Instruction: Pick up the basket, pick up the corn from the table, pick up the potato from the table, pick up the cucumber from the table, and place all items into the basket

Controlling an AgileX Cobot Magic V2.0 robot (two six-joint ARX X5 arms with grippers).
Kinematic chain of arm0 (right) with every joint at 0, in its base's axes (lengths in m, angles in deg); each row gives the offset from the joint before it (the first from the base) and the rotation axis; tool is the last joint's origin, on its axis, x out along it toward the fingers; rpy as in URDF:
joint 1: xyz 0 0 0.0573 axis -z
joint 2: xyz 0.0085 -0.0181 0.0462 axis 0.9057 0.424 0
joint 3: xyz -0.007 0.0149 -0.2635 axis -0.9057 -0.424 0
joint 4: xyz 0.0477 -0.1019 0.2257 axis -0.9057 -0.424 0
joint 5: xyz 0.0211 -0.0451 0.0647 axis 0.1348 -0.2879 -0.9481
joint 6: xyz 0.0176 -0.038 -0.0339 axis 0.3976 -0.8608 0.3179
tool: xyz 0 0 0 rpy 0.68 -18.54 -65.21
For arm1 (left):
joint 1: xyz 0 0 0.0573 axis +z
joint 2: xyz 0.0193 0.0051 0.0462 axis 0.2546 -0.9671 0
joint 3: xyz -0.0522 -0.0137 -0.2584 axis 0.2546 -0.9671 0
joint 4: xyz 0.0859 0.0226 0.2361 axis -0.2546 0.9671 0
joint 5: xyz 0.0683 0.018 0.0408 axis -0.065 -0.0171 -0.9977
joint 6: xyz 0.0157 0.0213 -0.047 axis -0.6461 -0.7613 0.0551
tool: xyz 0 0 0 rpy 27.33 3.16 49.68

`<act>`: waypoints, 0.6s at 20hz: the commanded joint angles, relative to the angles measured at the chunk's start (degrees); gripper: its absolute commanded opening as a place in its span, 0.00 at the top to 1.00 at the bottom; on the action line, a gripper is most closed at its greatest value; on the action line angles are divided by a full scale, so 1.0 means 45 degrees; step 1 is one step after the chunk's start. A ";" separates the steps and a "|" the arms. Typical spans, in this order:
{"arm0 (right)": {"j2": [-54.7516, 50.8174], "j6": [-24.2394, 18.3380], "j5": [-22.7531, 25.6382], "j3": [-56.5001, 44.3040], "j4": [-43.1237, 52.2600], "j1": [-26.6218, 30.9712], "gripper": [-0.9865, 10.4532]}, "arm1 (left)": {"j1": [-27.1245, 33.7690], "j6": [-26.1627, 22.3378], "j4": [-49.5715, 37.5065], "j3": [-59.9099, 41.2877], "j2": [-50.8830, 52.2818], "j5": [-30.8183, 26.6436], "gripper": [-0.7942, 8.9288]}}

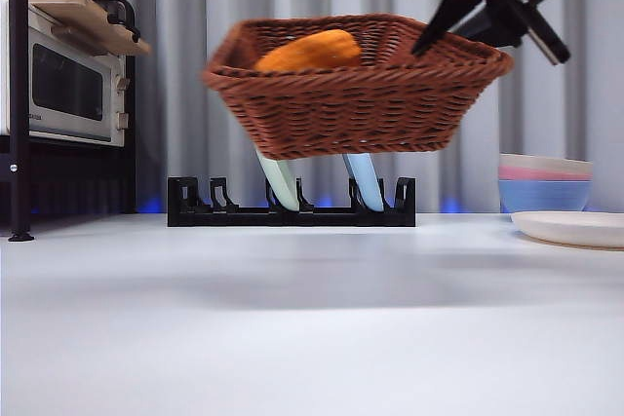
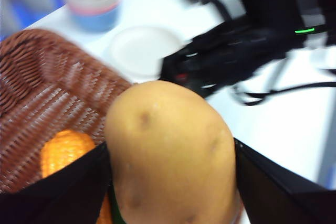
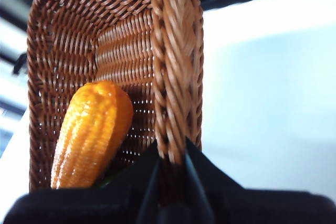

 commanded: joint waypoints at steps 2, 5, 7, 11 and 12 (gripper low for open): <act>-0.0053 0.0233 -0.0044 0.0039 0.0287 -0.0335 0.92 | -0.0015 0.0209 0.0714 -0.0107 -0.1112 -0.1054 0.93; -0.0053 0.0389 -0.0058 0.0039 0.0287 -0.0398 0.92 | -0.0015 0.0204 0.1316 -0.0107 -0.1962 -0.1350 0.93; -0.0053 0.0423 -0.0058 0.0039 0.0287 -0.0398 0.92 | -0.0019 0.0199 0.1540 -0.0107 -0.2118 -0.1321 0.91; -0.0053 0.0423 -0.0063 0.0039 0.0287 -0.0398 0.92 | -0.0015 0.0301 0.1452 -0.0107 -0.2123 -0.1292 0.33; -0.0053 0.0423 -0.0063 0.0039 0.0287 -0.0398 0.92 | -0.0015 0.0301 0.1467 -0.0107 -0.2118 -0.1297 0.33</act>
